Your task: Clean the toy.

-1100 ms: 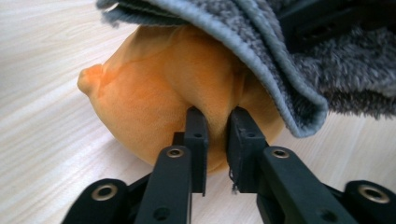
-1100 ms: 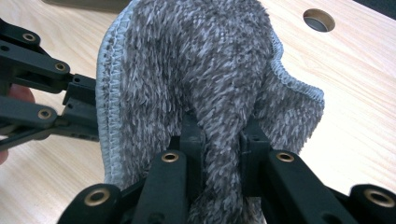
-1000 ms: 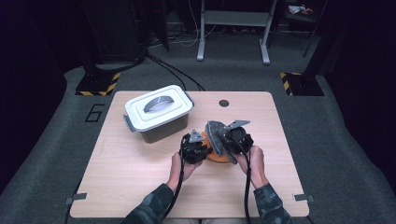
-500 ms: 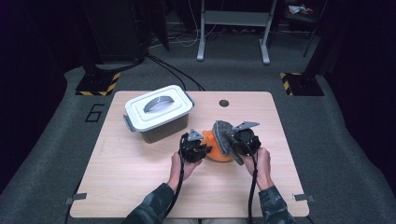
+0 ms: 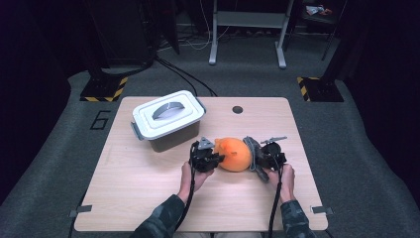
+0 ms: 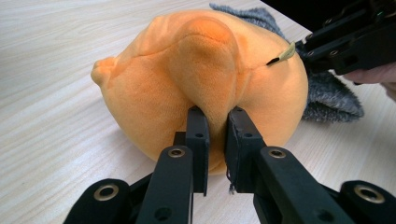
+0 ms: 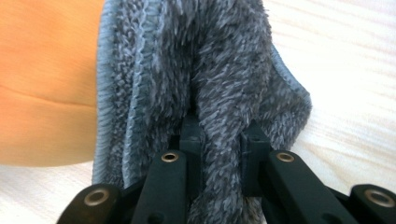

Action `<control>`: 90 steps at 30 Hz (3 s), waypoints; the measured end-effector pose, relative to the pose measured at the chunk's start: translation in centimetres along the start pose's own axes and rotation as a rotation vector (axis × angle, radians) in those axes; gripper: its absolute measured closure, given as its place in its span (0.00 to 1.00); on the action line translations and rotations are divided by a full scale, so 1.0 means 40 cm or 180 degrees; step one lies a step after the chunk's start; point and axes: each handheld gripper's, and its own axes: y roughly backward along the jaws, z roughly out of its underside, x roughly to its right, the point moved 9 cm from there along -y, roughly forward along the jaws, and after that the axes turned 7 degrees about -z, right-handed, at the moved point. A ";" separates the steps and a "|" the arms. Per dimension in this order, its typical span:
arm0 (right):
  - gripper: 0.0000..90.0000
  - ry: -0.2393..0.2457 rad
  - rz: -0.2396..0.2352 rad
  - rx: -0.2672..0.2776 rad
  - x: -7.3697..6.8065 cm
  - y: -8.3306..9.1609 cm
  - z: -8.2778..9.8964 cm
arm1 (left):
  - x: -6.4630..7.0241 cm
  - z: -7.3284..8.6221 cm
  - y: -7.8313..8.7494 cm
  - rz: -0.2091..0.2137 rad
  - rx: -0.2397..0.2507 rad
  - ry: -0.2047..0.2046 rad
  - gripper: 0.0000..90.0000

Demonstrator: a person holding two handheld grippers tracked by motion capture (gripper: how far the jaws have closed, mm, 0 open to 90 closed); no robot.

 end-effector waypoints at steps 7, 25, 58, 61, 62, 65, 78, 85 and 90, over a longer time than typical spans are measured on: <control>0.85 0.0078 0.0091 0.0213 0.001 0.073 -0.035 | 0.001 0.000 0.000 0.0002 -0.0022 -0.0010 0.90; 0.85 0.0912 -0.0160 0.0331 -0.256 0.090 -0.149 | -0.002 0.008 -0.001 0.0010 -0.0086 -0.0070 0.89; 0.85 0.0309 0.0156 0.0145 -0.047 0.057 -0.045 | 0.000 0.007 -0.007 0.0010 -0.0091 -0.0070 0.90; 0.85 0.0176 0.0148 0.0038 -0.016 0.024 -0.015 | -0.001 0.008 -0.007 0.0008 -0.0091 -0.0059 0.90; 0.85 0.0119 0.0127 0.0003 -0.009 0.014 -0.005 | -0.002 0.008 -0.007 0.0007 -0.0090 -0.0058 0.90; 0.85 0.0022 0.0041 -0.0002 0.002 -0.005 0.011 | -0.002 0.008 -0.007 0.0004 -0.0088 -0.0055 0.90; 0.85 0.0263 0.0262 0.0301 -0.027 0.138 -0.056 | 0.001 0.005 -0.005 -0.0017 -0.0090 -0.0062 0.90; 0.85 0.0705 0.0133 0.0468 -0.159 0.194 -0.129 | 0.004 0.006 -0.007 -0.0001 -0.0117 -0.0056 0.90; 0.85 0.0868 0.0132 0.0226 -0.195 0.131 -0.133 | -0.001 0.007 -0.005 -0.0002 -0.0138 -0.0112 0.89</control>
